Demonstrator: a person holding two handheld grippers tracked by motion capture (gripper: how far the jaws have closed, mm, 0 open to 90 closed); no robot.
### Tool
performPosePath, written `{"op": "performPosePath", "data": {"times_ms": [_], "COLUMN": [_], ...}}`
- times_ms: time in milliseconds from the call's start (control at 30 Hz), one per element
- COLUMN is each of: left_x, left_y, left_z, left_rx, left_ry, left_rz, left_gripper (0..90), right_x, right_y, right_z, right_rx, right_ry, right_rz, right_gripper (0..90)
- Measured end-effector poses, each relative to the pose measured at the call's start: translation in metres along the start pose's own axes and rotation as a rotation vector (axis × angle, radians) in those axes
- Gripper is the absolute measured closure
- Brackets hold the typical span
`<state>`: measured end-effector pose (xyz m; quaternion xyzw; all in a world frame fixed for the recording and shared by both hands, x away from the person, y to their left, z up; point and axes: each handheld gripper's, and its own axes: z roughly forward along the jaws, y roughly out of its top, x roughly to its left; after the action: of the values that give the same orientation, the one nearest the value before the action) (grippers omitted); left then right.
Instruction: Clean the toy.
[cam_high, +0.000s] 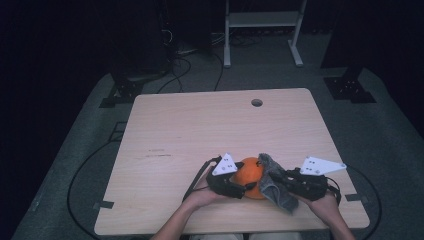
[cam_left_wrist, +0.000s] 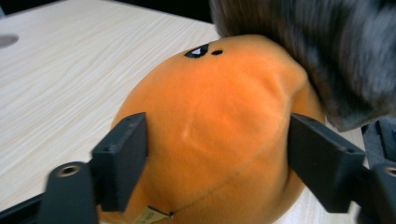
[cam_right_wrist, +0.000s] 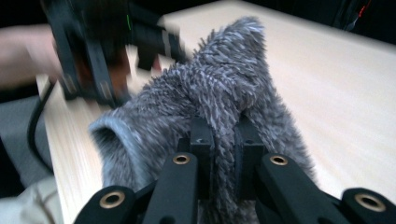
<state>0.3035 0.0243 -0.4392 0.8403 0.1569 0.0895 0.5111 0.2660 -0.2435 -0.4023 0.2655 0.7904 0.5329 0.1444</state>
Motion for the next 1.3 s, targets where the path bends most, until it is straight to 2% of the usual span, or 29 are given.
{"op": "performPosePath", "data": {"times_ms": [33, 67, 100, 167, 200, 233, 267, 300, 333, 367, 400, 433, 500, 533, 633, 667, 700, 733, 800, 833, 900, 1000, 1067, 1100, 1167, 1233, 1300], "left_x": [-0.004, -0.007, -0.006, -0.003, 0.0, 0.003, 0.005, 0.007, 0.007, 0.005, 0.003, 0.0, -0.001, -0.002, -0.004, -0.004, -0.004, -0.002, 0.002, 0.004, 0.004, -0.001, -0.004, -0.005, -0.007, -0.006, -0.006], "left_y": [0.001, 0.002, 0.002, 0.004, 0.004, 0.006, 0.006, 0.006, 0.004, 0.001, -0.001, -0.001, 0.0, 0.001, -0.001, 0.0, 0.001, 0.003, 0.007, 0.007, 0.002, -0.001, 0.003, 0.005, 0.007, 0.005, 0.003], "left_z": [0.001, 0.0, 0.0, -0.004, -0.006, -0.005, -0.002, 0.001, 0.005, 0.007, 0.008, 0.007, 0.007, 0.007, 0.004, 0.002, 0.0, -0.001, -0.001, 0.001, 0.007, 0.006, 0.002, -0.001, -0.005, -0.008, -0.008], "left_rx": [0.015, 0.025, 0.023, 0.0, -0.023, -0.025, -0.006, 0.021, 0.044, 0.051, 0.05, 0.049, 0.054, 0.059, 0.063, 0.057, 0.041, 0.024, 0.008, 0.021, 0.042, 0.04, 0.03, 0.018, 0.02, 0.029, 0.039], "left_ry": [-0.011, -0.022, -0.034, -0.058, -0.051, -0.022, -0.017, -0.029, -0.045, -0.054, -0.047, -0.03, -0.024, -0.027, -0.037, -0.036, -0.041, -0.049, -0.037, -0.041, -0.08, -0.052, -0.019, -0.001, 0.055, 0.076, 0.082], "left_rz": [0.033, 0.055, 0.056, 0.026, -0.007, -0.039, -0.054, -0.064, -0.081, -0.081, -0.051, -0.022, -0.01, -0.002, 0.042, 0.045, 0.041, 0.024, -0.014, -0.023, -0.041, 0.007, 0.057, 0.075, 0.129, 0.148, 0.151], "left_gripper": [25.9, 26.1, 25.7, 20.4, 17.9, 12.6, 7.6, 5.0, 4.4, 7.3, 16.3, 22.6, 27.9, 28.3, 28.4, 27.6, 25.0, 19.1, 9.8, 6.6, 8.0, 26.8, 33.7, 35.1, 35.5, 35.5, 35.5], "right_x": [0.002, 0.005, 0.006, 0.005, 0.003, 0.002, 0.001, 0.002, 0.001, 0.0, -0.002, -0.004, -0.008, -0.01, -0.019, -0.022, -0.022, -0.019, -0.013, -0.012, -0.014, -0.017, -0.017, -0.017, -0.015, -0.016, -0.018], "right_y": [0.004, 0.006, 0.005, -0.001, -0.004, -0.006, -0.008, -0.01, -0.012, -0.014, -0.015, -0.015, -0.016, -0.016, -0.018, -0.02, -0.02, -0.019, -0.016, -0.015, -0.016, -0.019, -0.014, -0.01, -0.004, -0.004, -0.007], "right_z": [0.0, 0.003, 0.006, 0.009, 0.009, 0.007, 0.005, 0.004, 0.004, 0.004, 0.005, 0.006, 0.005, 0.004, -0.001, -0.003, -0.003, -0.002, 0.001, 0.003, 0.005, 0.006, 0.003, 0.002, 0.004, 0.009, 0.014], "right_rx": [-0.004, 0.024, 0.059, 0.081, 0.085, 0.092, 0.095, 0.091, 0.089, 0.087, 0.088, 0.096, 0.096, 0.098, 0.116, 0.116, 0.104, 0.1, 0.104, 0.098, 0.113, 0.119, 0.096, 0.077, 0.076, 0.074, 0.077], "right_ry": [0.012, 0.003, -0.012, 0.004, 0.017, 0.031, 0.059, 0.087, 0.108, 0.134, 0.145, 0.136, 0.102, 0.081, -0.03, -0.037, -0.019, 0.002, 0.023, 0.04, 0.057, 0.066, 0.052, 0.061, 0.061, 0.066, 0.076], "right_rz": [-0.01, -0.038, -0.07, -0.056, -0.051, -0.046, -0.043, -0.043, -0.045, -0.031, -0.024, -0.024, -0.012, -0.007, 0.022, 0.037, 0.044, 0.034, 0.003, 0.0, -0.009, 0.013, -0.001, 0.003, -0.015, -0.012, 0.004], "right_gripper": [80.6, 80.5, 80.5, 80.6, 80.6, 80.6, 80.6, 80.5, 80.5, 80.5, 80.5, 80.5, 80.6, 80.6, 80.8, 80.7, 80.7, 80.8, 80.8, 80.7, 80.7, 80.7, 80.7, 80.7, 80.7, 80.6, 80.6]}}
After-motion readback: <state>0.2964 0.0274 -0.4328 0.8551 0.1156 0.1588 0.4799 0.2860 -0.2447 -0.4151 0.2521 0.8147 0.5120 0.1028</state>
